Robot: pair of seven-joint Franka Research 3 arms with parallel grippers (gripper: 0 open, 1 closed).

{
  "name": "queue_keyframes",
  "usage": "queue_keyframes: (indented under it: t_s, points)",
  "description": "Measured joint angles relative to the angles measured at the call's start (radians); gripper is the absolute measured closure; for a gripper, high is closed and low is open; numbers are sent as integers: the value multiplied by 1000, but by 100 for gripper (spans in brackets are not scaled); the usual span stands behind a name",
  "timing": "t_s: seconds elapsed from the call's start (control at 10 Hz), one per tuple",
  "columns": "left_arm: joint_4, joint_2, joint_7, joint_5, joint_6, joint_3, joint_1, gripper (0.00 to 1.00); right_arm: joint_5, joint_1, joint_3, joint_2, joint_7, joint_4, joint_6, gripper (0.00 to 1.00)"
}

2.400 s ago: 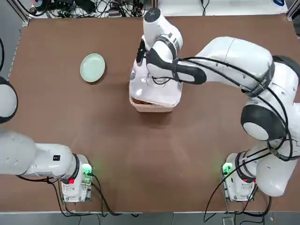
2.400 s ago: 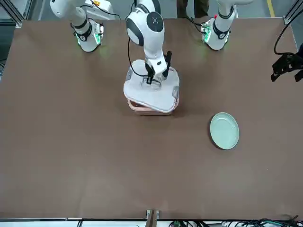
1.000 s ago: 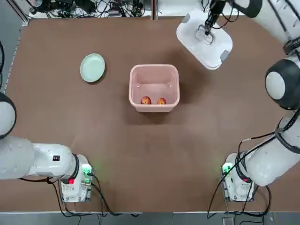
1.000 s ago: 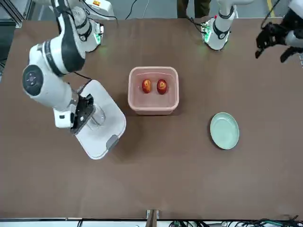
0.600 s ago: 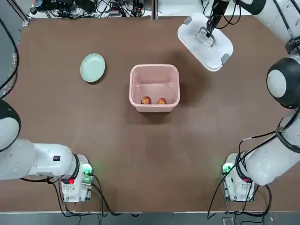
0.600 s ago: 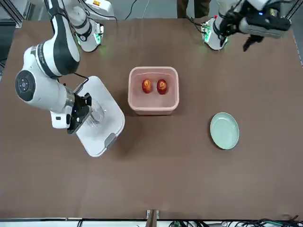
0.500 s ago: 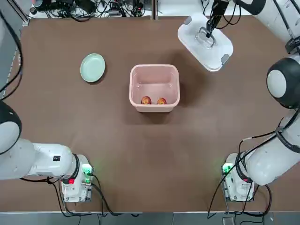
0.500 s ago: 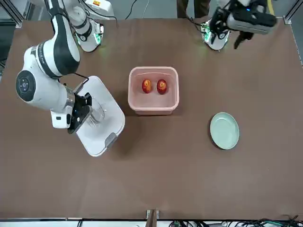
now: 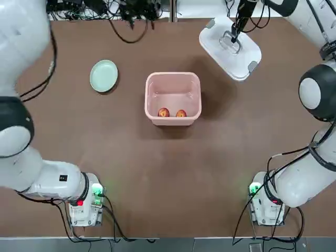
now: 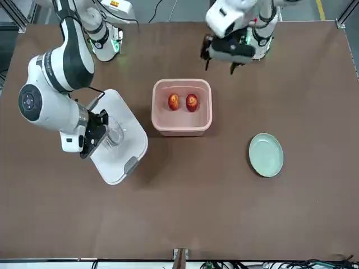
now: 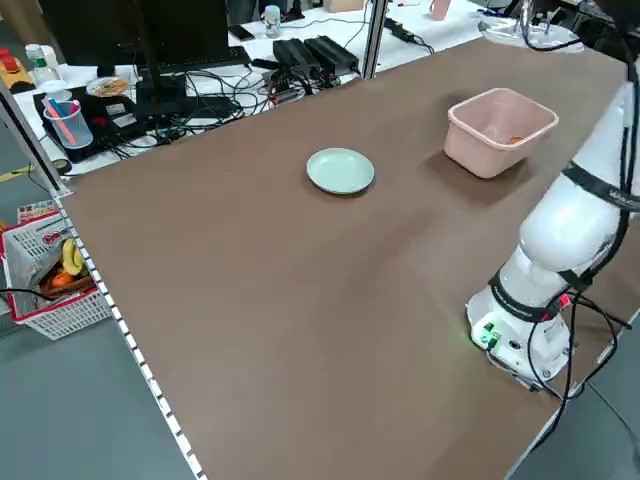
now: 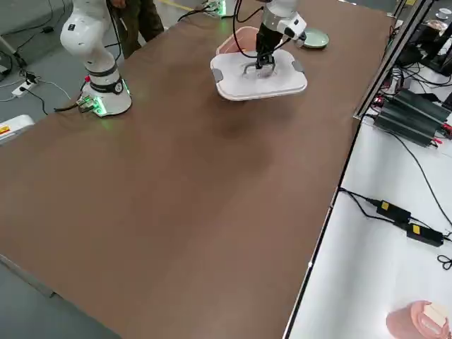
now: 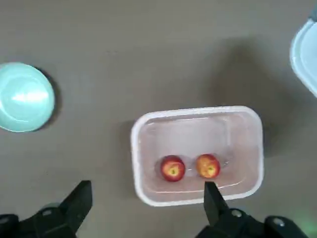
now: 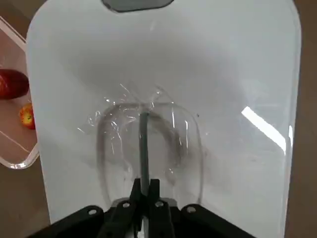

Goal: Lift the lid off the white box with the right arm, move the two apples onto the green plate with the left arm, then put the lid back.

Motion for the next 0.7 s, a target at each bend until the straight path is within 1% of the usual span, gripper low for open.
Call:
queue_keyframes:
  t_s: [0.1, 0.2, 0.3, 0.4, 0.6, 0.7]
  points:
    - [0, 58, -73, 63, 22, -1, -50, 0, 0, -1, 0, 0, -1, 0, -1, 93]
    - [3, 138, -195, 148, 46, -3, -143, 0, 0, -7, 0, 0, -4, 0, -6, 93]
    - [-1, 161, -273, 183, 62, -2, -170, 0, 0, -10, 0, 0, -11, 0, -6, 93]
    - [-14, 217, -360, 223, 101, -2, -225, 0, 0, -19, 0, 0, -30, 0, -8, 93]
    - [-82, 331, -541, 327, 245, -3, -334, 1, 0, -47, -1, 0, -76, 0, -25, 93]
    - [-112, 360, -589, 353, 290, -4, -361, 1, 0, -60, -1, 0, -90, 0, -33, 93]
